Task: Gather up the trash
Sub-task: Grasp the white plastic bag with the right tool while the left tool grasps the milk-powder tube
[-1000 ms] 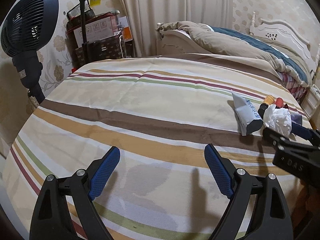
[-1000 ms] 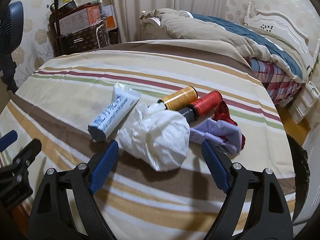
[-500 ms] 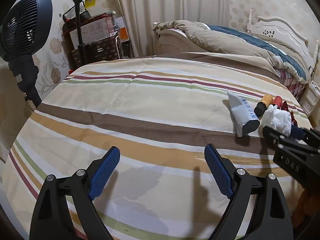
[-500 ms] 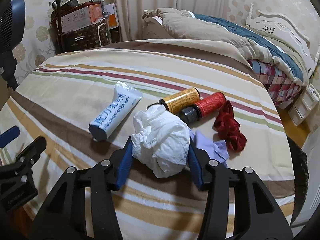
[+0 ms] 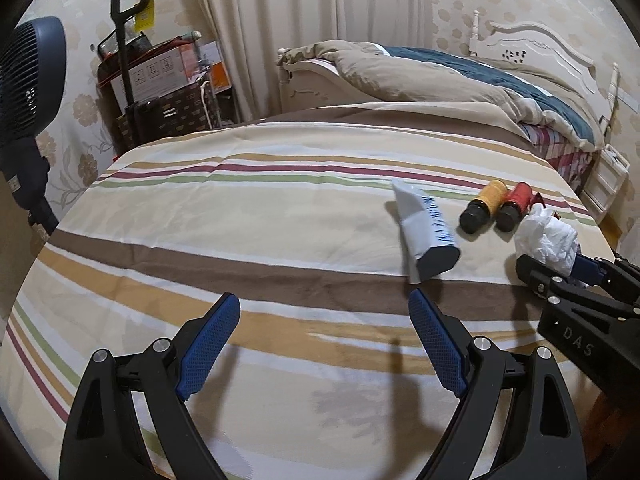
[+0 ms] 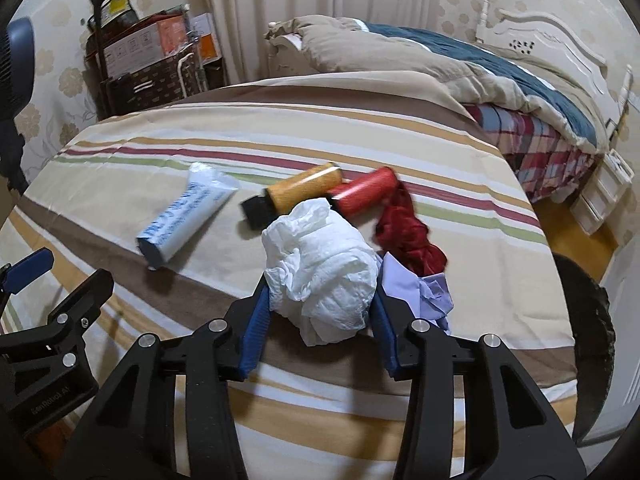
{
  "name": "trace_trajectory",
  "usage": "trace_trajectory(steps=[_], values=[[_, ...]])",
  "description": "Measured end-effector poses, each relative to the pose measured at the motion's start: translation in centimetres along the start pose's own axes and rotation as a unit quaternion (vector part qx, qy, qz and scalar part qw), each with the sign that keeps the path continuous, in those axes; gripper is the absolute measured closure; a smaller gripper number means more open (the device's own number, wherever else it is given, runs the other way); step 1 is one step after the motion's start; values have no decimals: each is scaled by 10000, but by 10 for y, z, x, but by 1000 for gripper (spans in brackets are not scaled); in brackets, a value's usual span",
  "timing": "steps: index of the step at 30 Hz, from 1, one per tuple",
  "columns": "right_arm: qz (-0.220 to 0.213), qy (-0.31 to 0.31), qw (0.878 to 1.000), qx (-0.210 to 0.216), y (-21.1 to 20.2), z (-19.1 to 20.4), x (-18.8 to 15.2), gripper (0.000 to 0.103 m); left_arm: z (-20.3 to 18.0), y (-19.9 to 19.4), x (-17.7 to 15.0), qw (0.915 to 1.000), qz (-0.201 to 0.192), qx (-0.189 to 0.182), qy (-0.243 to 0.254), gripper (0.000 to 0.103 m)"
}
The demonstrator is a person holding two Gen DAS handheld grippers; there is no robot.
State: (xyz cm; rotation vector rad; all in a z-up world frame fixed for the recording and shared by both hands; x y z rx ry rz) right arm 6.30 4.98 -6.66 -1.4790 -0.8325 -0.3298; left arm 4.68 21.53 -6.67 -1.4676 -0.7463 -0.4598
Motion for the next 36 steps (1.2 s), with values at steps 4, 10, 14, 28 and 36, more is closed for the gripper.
trace_trajectory(steps=[4, 10, 14, 28, 36], values=[[21, 117, 9999, -47, 2, -15, -1, 59, -10, 3, 2, 10000, -1, -66, 67, 17], [44, 200, 9998, -3, 4, -25, -1, 59, -24, 8, 7, 9997, -10, -193, 165, 17], [48, 198, 9998, 37, 5, -26, -1, 59, -32, 14, 11, 9995, -10, -217, 208, 17], [165, 179, 9996, 158, 13, -28, 1, 59, -34, 38, 33, 9996, 92, -197, 151, 17], [173, 119, 9997, 116, 13, -26, 1, 58, -34, 51, 34, 9979, 375, -508, 136, 51]])
Point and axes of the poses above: each gripper's, at about its wrist camera, not at the fingertips, and y roughly the way its jaws point, z to its left, x to its top, the point moved 2 cm from there along y, roughly the way its jaws point, and after that the axes turned 9 degrees about -x, right-handed, at the moved point
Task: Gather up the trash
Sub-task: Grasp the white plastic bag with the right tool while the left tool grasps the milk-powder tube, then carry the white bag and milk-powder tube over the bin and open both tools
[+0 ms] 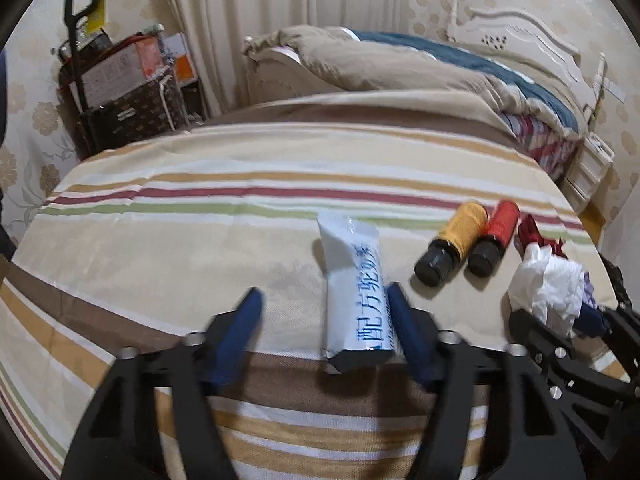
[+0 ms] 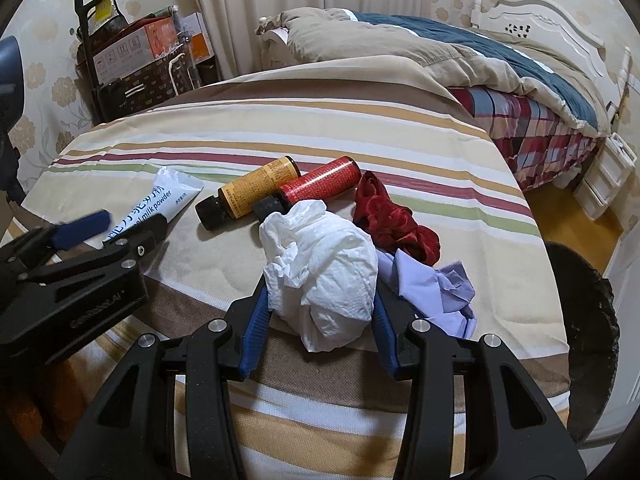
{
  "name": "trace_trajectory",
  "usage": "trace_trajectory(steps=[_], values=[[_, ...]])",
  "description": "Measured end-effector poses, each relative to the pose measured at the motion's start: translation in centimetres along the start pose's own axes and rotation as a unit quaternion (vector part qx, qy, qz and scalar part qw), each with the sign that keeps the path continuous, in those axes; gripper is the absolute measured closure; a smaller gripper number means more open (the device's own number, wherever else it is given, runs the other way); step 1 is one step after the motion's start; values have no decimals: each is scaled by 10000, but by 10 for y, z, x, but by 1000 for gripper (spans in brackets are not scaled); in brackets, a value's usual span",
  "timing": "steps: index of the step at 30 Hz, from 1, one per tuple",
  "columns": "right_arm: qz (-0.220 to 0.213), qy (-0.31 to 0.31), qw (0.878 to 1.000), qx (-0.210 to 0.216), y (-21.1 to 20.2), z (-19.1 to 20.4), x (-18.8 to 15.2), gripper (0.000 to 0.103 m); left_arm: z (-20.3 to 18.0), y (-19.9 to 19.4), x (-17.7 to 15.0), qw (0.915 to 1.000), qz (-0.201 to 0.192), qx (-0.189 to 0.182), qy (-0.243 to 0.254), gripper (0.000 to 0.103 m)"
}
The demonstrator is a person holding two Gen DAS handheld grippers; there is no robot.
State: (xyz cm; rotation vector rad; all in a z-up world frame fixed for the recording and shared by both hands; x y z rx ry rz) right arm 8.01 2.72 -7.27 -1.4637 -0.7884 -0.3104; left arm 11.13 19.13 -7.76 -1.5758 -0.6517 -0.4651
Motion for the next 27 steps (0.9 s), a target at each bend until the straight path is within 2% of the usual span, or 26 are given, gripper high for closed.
trace_trajectory(steps=[3, 6, 16, 27], values=[[-1, -25, 10000, -18, 0, 1, 0, 58, 0, 0, -2, 10000, 34, -79, 6, 67], [-6, -19, 10000, -17, 0, 1, 0, 58, 0, -3, -5, 9999, 23, -157, 12, 73], [-154, -45, 9999, 65, -14, 4, -6, 59, -1, -25, -24, 9997, -131, -216, 6, 76], [-295, -5, 9995, 98, -41, -1, -30, 59, -9, -55, -45, 9988, -348, -332, -16, 77]])
Point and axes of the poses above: each gripper's, at about its wrist camera, not at the fingertips, and y roughly the way its jaws point, z to its left, x to its top, the point moved 2 cm from there along y, roughly the way its jaws point, and after that the axes turned 9 degrees about -x, right-handed, at the moved point
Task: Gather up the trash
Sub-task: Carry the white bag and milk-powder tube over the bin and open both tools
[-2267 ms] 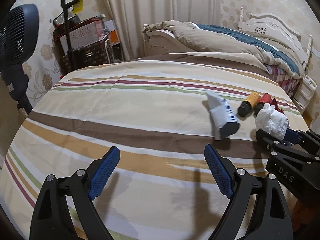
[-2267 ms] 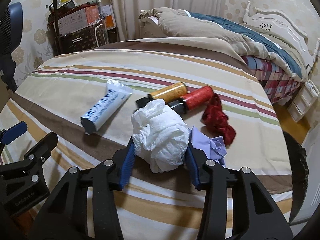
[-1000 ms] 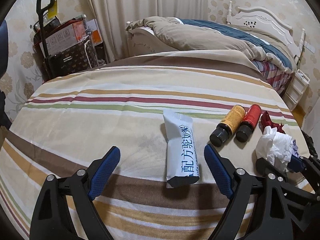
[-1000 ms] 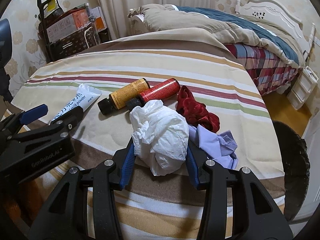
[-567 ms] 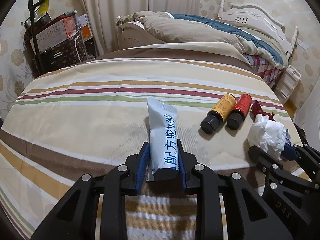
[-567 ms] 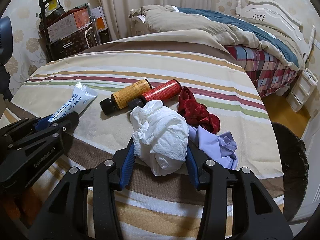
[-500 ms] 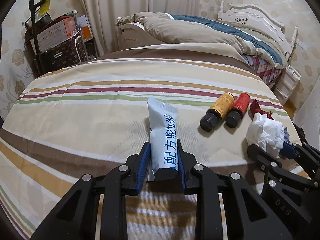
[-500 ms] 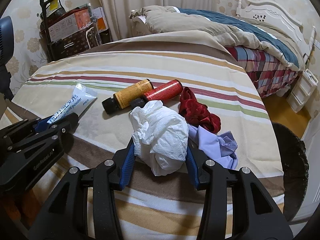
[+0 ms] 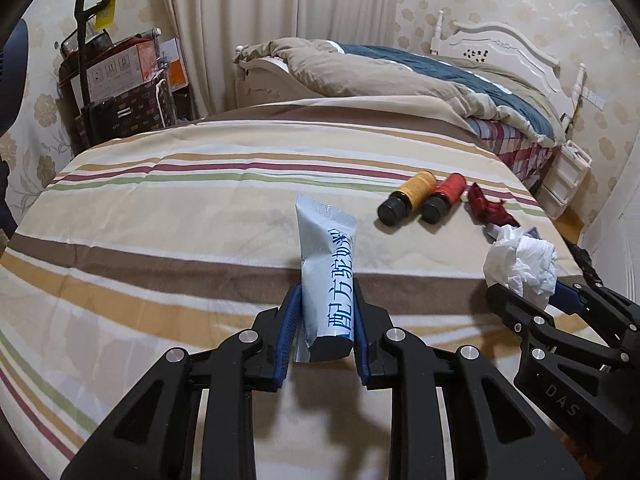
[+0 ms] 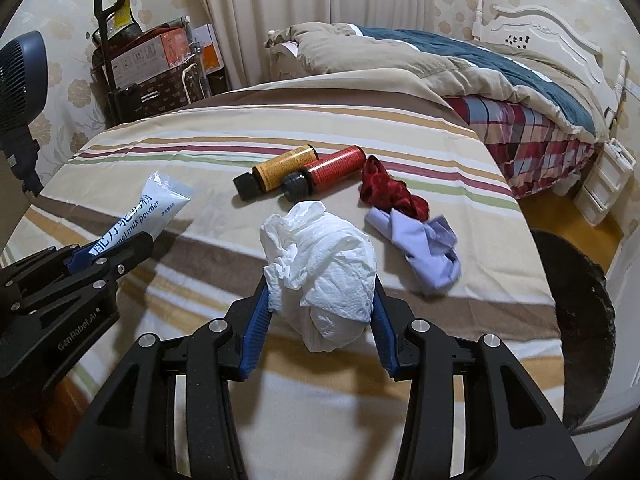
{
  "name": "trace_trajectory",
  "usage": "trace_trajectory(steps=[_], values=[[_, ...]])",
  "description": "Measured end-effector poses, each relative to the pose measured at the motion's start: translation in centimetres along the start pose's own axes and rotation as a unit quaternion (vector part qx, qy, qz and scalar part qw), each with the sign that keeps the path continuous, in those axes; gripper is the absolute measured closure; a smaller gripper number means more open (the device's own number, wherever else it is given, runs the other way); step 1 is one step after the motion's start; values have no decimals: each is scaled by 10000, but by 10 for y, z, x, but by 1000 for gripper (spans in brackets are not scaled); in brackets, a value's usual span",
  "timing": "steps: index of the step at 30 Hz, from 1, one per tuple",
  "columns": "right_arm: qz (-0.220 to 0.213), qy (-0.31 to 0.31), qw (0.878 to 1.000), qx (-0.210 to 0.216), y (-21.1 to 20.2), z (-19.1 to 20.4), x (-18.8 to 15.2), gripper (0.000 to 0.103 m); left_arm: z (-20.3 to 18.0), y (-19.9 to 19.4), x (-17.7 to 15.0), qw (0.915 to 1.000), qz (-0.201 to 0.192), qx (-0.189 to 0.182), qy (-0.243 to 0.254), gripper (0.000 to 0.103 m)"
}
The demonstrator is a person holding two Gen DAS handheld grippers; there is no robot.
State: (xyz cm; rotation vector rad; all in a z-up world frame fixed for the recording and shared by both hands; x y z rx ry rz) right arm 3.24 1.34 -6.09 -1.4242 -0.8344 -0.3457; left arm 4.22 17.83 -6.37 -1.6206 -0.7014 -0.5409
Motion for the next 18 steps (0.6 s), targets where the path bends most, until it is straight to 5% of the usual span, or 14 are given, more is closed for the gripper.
trace_trajectory(steps=[18], values=[[-379, 548, 9973, -320, -46, -61, -14, 59, -52, -29, -5, 9983, -333, -404, 268, 77]])
Point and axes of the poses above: each gripper's, at about its wrist camera, not at the fingertips, and y roughly the way its jaws point, z to its left, x to its top, the point moved 2 cm from there along y, roughly the way its jaws point, and after that the axes turned 9 degrees about -x, right-handed, at the moved point
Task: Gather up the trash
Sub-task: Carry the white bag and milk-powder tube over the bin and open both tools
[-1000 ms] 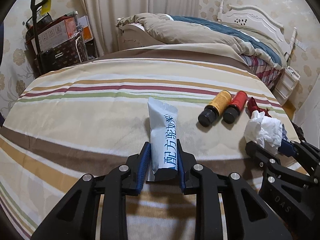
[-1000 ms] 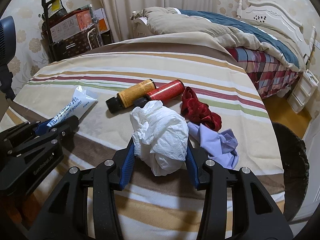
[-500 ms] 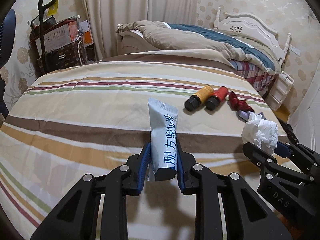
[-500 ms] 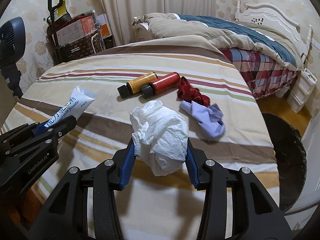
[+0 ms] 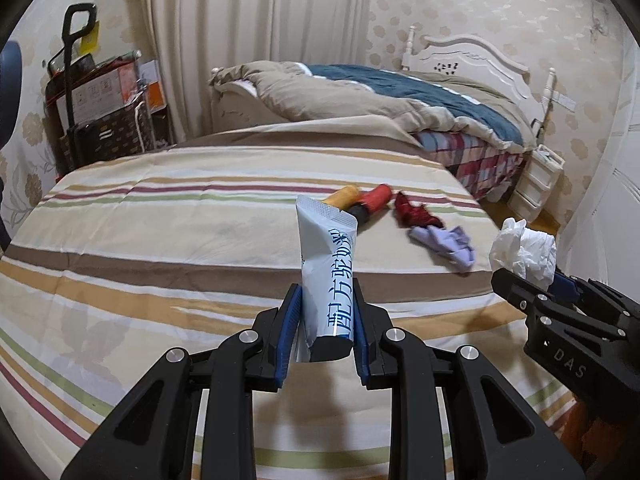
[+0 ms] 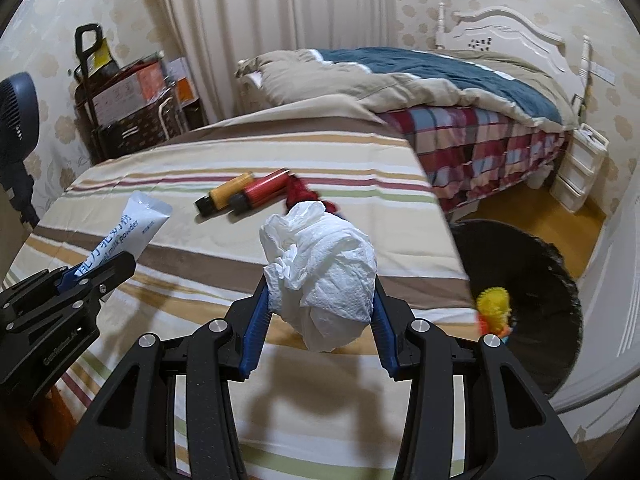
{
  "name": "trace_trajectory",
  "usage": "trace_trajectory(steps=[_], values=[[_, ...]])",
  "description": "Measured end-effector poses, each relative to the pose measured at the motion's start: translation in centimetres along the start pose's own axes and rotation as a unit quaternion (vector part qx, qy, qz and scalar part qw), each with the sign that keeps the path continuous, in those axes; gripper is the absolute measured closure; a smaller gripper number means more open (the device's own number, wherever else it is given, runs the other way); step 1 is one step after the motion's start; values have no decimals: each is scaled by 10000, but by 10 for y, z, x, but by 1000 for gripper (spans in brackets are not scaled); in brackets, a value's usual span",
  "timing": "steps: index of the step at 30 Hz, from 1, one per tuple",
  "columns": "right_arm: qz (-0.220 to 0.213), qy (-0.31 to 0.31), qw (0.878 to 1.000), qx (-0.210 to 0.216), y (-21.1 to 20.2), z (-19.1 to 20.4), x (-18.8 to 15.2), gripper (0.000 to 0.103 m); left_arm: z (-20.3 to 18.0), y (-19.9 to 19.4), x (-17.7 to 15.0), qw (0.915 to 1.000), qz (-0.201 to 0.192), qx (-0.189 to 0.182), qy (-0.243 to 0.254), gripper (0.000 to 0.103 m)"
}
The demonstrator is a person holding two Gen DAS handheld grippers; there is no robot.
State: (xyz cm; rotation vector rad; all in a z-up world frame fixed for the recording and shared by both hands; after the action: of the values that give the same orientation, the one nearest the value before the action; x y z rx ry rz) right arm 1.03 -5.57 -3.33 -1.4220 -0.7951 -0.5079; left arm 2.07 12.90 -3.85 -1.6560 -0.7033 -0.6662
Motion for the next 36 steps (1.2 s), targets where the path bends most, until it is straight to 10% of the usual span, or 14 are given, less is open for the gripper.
trace_trajectory(steps=[22, 36], values=[[-108, 1051, 9886, -1077, 3, -151, -4, 59, -149, 42, 21, 9889, -31, -1045, 1054, 77], [82, 1381, 9811, -1355, 31, -201, -9, 59, -203, 98, 26, 9840, 193, -1085, 1402, 77]])
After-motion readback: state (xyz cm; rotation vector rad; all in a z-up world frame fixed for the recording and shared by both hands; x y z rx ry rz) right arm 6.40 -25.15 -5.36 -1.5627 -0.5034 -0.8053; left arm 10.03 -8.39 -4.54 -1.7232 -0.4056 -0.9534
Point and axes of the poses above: each gripper's, at about its wrist camera, not at the fingertips, and y roughly the way its jaws point, z to its left, x to its top, the point moved 2 cm from there along y, roughly the way its jaws point, and after that the axes turned 9 degrees about -x, right-handed, at the moved point
